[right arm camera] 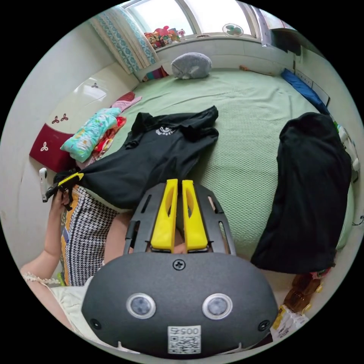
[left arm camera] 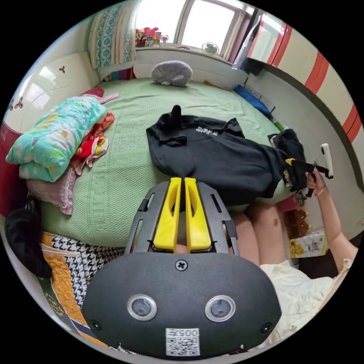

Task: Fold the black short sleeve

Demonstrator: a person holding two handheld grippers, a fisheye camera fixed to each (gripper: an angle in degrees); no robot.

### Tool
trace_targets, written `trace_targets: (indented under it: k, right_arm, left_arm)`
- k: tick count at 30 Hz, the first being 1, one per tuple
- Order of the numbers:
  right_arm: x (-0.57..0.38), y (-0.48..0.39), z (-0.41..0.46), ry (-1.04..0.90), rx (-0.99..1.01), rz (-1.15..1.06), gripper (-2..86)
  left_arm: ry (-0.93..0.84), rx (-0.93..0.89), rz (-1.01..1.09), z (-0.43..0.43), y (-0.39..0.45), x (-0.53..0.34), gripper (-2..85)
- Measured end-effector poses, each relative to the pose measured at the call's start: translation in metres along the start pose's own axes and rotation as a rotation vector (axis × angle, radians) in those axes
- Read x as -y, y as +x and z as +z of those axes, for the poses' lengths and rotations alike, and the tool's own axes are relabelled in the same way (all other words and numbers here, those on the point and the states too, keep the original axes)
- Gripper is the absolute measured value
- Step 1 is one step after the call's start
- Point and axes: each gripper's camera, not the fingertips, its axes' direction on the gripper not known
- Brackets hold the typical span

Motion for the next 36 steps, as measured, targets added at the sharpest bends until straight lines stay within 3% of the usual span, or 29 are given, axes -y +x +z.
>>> trace_targets:
  k: [8,16,24,29,36]
  right_arm:
    - [-0.061,0.018,-0.048,-0.141,0.092,0.002,-1.2]
    - [-0.098,0.051,-0.002,-0.221,0.099,0.161,0.5]
    - [-0.071,0.009,-0.002,-0.135,-0.065,0.020,4.1]
    - [-0.033,-0.049,0.045,-0.110,-0.079,-0.156,10.5]
    - [0.020,-0.117,0.117,-0.137,-0.146,-0.372,12.7]
  left_arm:
    - [-0.103,-0.256,-0.014,-0.038,0.009,-0.076,1.2]
    - [-0.249,-0.185,-0.095,0.020,0.006,-0.141,2.7]
    - [-0.125,-0.121,0.024,0.021,0.027,-0.091,7.8]
    - [-0.069,-0.137,0.117,0.074,0.064,-0.036,13.8]
    - [-0.092,-0.030,0.163,0.146,0.081,0.027,17.8]
